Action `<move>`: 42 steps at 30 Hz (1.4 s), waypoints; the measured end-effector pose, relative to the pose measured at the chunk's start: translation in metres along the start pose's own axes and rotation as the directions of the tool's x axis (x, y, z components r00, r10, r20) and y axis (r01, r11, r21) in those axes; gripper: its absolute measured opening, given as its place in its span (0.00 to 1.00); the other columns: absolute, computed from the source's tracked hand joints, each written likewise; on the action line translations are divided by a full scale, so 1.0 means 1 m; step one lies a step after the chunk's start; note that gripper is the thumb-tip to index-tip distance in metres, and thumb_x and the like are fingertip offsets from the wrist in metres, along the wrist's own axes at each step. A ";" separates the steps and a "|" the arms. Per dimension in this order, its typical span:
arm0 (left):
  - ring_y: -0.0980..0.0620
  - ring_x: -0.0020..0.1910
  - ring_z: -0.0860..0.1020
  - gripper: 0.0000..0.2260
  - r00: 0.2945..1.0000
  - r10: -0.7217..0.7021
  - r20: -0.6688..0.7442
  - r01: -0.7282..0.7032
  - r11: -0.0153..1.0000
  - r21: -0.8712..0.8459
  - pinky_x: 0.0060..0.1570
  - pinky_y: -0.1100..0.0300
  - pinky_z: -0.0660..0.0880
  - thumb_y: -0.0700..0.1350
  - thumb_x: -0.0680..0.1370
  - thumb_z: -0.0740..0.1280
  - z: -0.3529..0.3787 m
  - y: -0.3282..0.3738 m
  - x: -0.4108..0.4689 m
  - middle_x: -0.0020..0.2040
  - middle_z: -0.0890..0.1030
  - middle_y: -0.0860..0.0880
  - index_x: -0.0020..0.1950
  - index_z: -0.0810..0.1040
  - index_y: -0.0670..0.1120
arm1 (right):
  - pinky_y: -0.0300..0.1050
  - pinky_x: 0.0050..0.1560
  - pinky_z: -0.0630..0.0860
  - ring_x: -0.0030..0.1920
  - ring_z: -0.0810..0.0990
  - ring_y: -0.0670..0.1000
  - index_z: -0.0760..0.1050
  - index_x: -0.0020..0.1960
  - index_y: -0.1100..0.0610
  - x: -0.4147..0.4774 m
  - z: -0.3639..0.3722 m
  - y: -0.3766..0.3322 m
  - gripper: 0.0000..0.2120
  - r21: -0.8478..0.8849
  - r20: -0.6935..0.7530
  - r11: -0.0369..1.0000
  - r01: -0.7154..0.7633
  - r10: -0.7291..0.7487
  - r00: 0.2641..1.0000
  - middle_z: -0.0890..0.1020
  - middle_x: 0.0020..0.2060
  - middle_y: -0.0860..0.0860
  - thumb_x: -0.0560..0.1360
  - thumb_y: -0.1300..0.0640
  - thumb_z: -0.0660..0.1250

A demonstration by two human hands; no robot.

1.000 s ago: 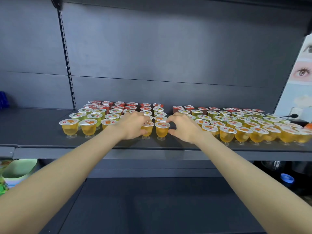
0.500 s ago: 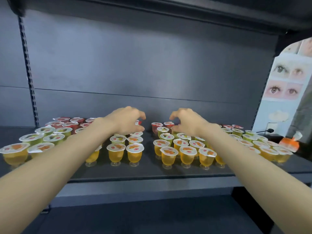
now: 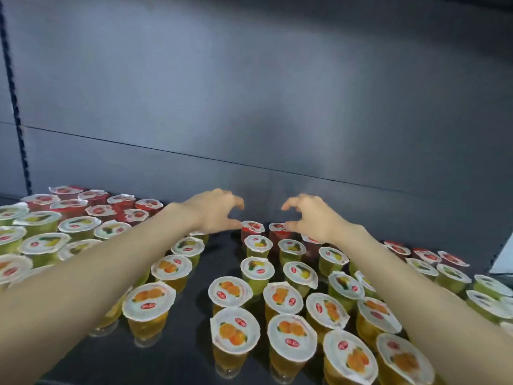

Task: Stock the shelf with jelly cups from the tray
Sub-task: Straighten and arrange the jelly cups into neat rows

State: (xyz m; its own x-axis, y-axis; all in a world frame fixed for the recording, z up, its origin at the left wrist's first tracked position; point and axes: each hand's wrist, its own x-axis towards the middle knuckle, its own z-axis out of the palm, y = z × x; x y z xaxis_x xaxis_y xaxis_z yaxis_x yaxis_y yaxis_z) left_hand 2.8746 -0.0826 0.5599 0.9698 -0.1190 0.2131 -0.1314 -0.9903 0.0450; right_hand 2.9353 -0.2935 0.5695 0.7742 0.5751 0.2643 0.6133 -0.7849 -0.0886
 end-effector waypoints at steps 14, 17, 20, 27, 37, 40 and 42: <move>0.52 0.55 0.78 0.19 0.965 0.117 0.236 -0.045 0.956 -0.289 0.59 0.56 0.73 0.58 0.74 0.67 0.039 -0.014 0.079 0.57 0.80 0.51 0.60 0.77 0.49 | 0.45 0.50 0.75 0.50 0.78 0.51 0.77 0.59 0.55 0.050 0.044 0.034 0.16 0.125 0.176 0.991 -0.051 0.029 0.984 0.80 0.53 0.51 0.75 0.48 0.68; 0.52 0.52 0.78 0.17 0.957 0.132 0.258 -0.039 0.940 -0.338 0.56 0.58 0.74 0.56 0.75 0.67 0.041 -0.014 0.083 0.55 0.81 0.51 0.59 0.78 0.49 | 0.43 0.50 0.74 0.51 0.78 0.50 0.78 0.59 0.55 0.053 0.047 0.035 0.15 0.140 0.171 0.989 -0.036 0.012 0.985 0.80 0.53 0.51 0.75 0.50 0.69; 0.53 0.52 0.79 0.17 0.949 0.155 0.276 -0.038 0.922 -0.385 0.55 0.58 0.75 0.54 0.76 0.67 0.042 -0.015 0.084 0.55 0.81 0.51 0.61 0.78 0.47 | 0.42 0.51 0.73 0.51 0.78 0.50 0.78 0.59 0.56 0.054 0.049 0.033 0.15 0.148 0.163 0.989 -0.028 0.004 0.987 0.80 0.54 0.52 0.76 0.51 0.68; 0.56 0.52 0.77 0.17 0.931 0.193 0.311 -0.042 0.900 -0.434 0.55 0.62 0.73 0.52 0.77 0.67 0.041 -0.018 0.083 0.56 0.80 0.54 0.64 0.76 0.47 | 0.42 0.53 0.73 0.54 0.77 0.51 0.78 0.60 0.56 0.055 0.050 0.033 0.15 0.145 0.159 0.989 -0.025 0.002 0.987 0.80 0.56 0.52 0.76 0.52 0.68; 0.51 0.53 0.77 0.16 0.969 0.124 0.212 -0.073 0.969 -0.236 0.56 0.56 0.73 0.53 0.76 0.67 0.042 -0.033 0.083 0.55 0.80 0.50 0.60 0.79 0.46 | 0.40 0.50 0.70 0.53 0.76 0.49 0.76 0.62 0.57 0.058 0.059 0.021 0.16 0.202 0.130 0.979 -0.015 -0.011 0.992 0.79 0.58 0.53 0.76 0.54 0.68; 0.53 0.47 0.76 0.14 0.984 0.126 0.123 -0.099 0.973 -0.207 0.49 0.61 0.72 0.51 0.76 0.67 0.042 -0.039 0.079 0.51 0.79 0.48 0.57 0.80 0.44 | 0.39 0.48 0.69 0.49 0.73 0.47 0.76 0.62 0.57 0.059 0.061 0.015 0.16 0.217 0.106 0.976 -0.006 -0.017 0.994 0.78 0.57 0.53 0.76 0.54 0.68; 0.55 0.46 0.75 0.12 0.987 0.132 0.090 -0.114 0.975 -0.189 0.48 0.62 0.71 0.49 0.77 0.66 0.044 -0.042 0.077 0.51 0.78 0.48 0.55 0.81 0.44 | 0.39 0.48 0.68 0.48 0.72 0.46 0.76 0.62 0.58 0.060 0.063 0.012 0.16 0.207 0.091 0.978 0.006 -0.025 0.996 0.78 0.57 0.53 0.76 0.54 0.68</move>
State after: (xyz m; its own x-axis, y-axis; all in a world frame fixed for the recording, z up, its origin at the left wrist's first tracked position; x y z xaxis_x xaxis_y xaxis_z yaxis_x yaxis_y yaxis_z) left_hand 2.9641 -0.0534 0.5316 0.9584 -0.2551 0.1282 -0.2773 -0.9387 0.2046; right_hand 2.9987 -0.2545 0.5240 0.7695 0.6132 0.1784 0.6369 -0.7167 -0.2840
